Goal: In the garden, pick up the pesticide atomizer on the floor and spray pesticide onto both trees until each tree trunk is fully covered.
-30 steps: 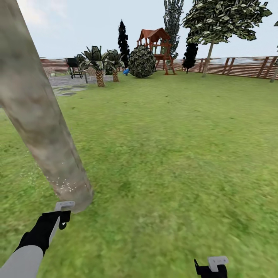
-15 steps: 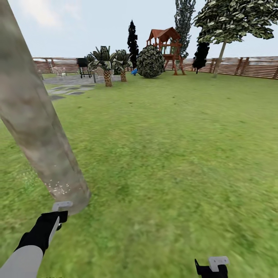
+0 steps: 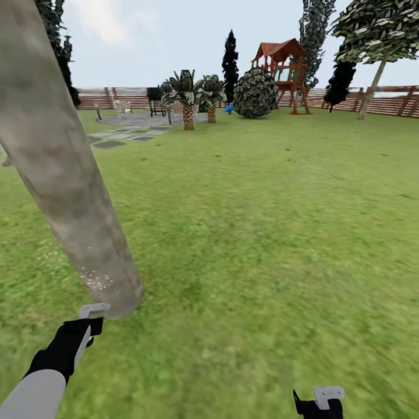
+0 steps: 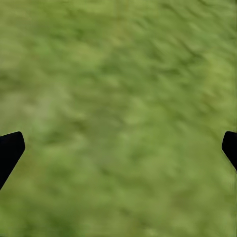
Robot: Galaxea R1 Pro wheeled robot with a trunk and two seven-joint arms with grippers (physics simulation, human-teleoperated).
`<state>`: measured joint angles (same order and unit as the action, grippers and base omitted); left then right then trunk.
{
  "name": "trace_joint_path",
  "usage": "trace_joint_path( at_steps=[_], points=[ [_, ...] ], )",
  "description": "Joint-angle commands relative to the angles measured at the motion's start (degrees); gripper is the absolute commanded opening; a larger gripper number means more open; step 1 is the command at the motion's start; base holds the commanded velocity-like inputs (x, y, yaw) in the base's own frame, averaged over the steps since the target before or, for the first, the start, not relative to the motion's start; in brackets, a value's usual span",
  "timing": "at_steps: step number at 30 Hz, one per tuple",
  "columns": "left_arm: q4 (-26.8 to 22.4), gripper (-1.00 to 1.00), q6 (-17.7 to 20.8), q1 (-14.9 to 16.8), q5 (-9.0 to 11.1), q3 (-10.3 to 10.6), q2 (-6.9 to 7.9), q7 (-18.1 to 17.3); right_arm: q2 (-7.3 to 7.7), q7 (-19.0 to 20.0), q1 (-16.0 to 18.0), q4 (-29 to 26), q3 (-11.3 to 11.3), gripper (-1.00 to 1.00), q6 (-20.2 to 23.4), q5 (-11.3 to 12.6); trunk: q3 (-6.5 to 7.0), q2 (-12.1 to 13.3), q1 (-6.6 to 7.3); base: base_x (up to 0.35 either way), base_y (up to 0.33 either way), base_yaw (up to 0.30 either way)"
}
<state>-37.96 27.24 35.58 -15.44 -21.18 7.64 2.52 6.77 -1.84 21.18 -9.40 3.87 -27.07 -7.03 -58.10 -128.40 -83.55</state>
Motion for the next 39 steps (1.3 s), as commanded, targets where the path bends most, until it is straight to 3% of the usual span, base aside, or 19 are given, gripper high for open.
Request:
trace_joint_path(
  at_steps=[1,7,12,15,19,25,27,28,29,30,33,37,39],
  points=[
    [0.0,-1.0,0.0,0.0,0.0,0.0,0.0,0.0,0.0,0.0,0.0,0.0,0.0,1.0,0.0,0.0,0.0,0.0,0.0,0.155,-0.248,0.255],
    [-0.2,-1.0,0.0,0.1,0.1,0.0,-0.39,0.0,0.0,0.0,0.0,0.0,0.0,1.0,0.0,0.0,0.0,0.0,0.0,0.13,-0.237,0.049],
    [-0.7,-1.0,5.5,0.9,0.1,0.1,-0.94,0.0,0.0,0.0,0.0,0.0,0.0,1.0,0.0,0.0,-0.07,0.0,0.0,0.004,-0.015,0.105],
    [-4.8,-1.0,7.0,1.4,0.1,0.1,-1.08,-0.1,0.0,0.1,0.0,0.0,0.0,1.0,0.0,0.0,-0.17,0.0,0.0,0.0,-0.001,0.243],
    [-10.8,-1.0,12.6,1.6,0.2,0.2,-1.2,-0.3,0.0,0.1,0.0,0.0,0.0,1.0,0.0,0.0,-0.3,0.0,0.0,0.0,0.0,0.252],
    [-12.2,-1.0,15.4,6.1,0.2,0.3,-1.65,-4.5,0.0,0.1,0.0,0.1,0.0,1.0,0.1,0.0,-0.45,0.0,0.0,0.0,0.0,0.178],
    [-12.3,-1.0,18.7,8.2,0.1,0.4,-1.97,-4.7,0.0,0.1,0.0,0.1,0.0,1.0,0.1,0.0,-0.46,0.0,0.0,0.0,0.0,0.021],
    [-12.3,-1.0,21.5,10.3,0.0,1.3,-1.46,-4.9,0.13,0.1,0.0,0.1,0.0,1.0,0.1,0.0,-0.46,0.0,0.0,0.0,0.0,0.002],
    [-12.3,-1.0,21.9,10.5,0.0,1.5,-1.06,-5.0,0.16,0.1,0.0,0.1,0.0,1.0,0.1,0.0,-0.46,0.0,0.0,0.0,0.0,0.0],
    [-12.2,-1.0,22.1,10.3,0.0,1.4,0.61,-5.0,0.17,0.1,0.0,0.1,0.0,1.0,0.1,0.0,-0.46,0.0,0.0,0.0,0.0,0.0],
    [-12.2,-1.0,22.0,9.9,0.0,1.8,2.91,-5.9,0.18,0.1,0.0,0.0,0.0,1.0,0.1,0.0,-0.46,0.0,0.0,0.0,0.0,0.0],
    [-12.4,-1.0,21.9,9.8,-0.2,1.9,3.15,-12.1,0.18,0.2,0.0,0.0,0.0,1.0,0.1,0.0,-0.46,0.0,0.0,0.018,-0.055,0.0],
    [-13.5,-1.0,22.0,9.9,-0.3,3.9,3.02,-14.2,0.18,0.1,0.0,0.0,0.0,1.0,0.1,0.0,-0.46,0.0,0.0,0.084,-0.23,0.004]
  ],
)
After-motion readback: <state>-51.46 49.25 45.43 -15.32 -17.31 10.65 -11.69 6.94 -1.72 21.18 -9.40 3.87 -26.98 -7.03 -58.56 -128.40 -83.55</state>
